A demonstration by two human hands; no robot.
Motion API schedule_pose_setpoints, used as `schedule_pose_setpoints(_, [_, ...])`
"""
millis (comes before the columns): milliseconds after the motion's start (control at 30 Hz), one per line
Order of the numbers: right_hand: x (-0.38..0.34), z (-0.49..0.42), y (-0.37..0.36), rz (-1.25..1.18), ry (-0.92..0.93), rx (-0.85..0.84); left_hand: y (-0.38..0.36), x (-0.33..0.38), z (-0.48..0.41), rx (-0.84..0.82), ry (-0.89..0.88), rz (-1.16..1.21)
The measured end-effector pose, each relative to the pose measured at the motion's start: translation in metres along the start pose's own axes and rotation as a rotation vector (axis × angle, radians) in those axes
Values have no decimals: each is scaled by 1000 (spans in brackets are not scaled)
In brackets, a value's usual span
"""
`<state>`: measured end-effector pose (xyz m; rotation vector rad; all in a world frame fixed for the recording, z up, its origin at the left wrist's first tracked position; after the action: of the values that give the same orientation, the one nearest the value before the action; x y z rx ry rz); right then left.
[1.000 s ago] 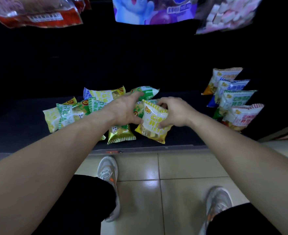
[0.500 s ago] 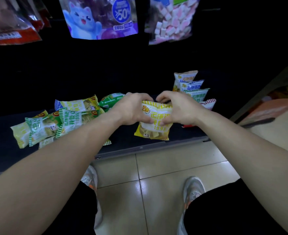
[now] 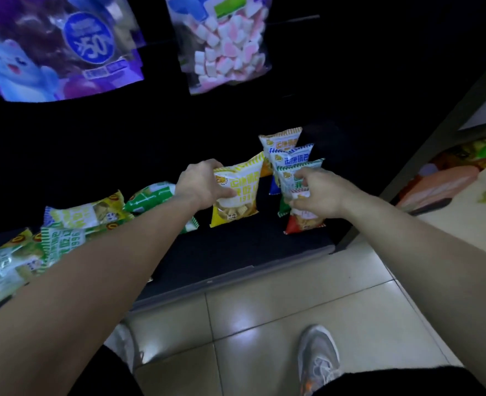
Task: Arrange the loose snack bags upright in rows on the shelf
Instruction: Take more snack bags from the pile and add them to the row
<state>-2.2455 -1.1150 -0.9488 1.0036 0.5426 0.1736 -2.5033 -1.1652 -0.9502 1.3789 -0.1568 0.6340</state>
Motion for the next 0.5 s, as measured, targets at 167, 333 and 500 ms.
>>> schedule_pose_setpoints(167, [21,-45,-5,41,9,-4,-33,-18,-67,10,49,26])
schedule_pose_setpoints(333, [35,-81,-11,26,20,31,-61,-30,-124,52,54,53])
schedule_pose_setpoints(500, [39,-101,-18,-33,31,90,-72,-32,-165,84,52,62])
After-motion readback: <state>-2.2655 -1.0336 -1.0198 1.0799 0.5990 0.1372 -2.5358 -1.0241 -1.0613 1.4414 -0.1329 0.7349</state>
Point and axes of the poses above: each hand's wrist, its own z-axis away from the middle knuckle, its own y-axis out of the back of the hand, x = y × z, the point moved 9 cm from there along -z, towards the middle knuckle, and after that the axes turned 11 degrees about -x, right-handed, at the moved point
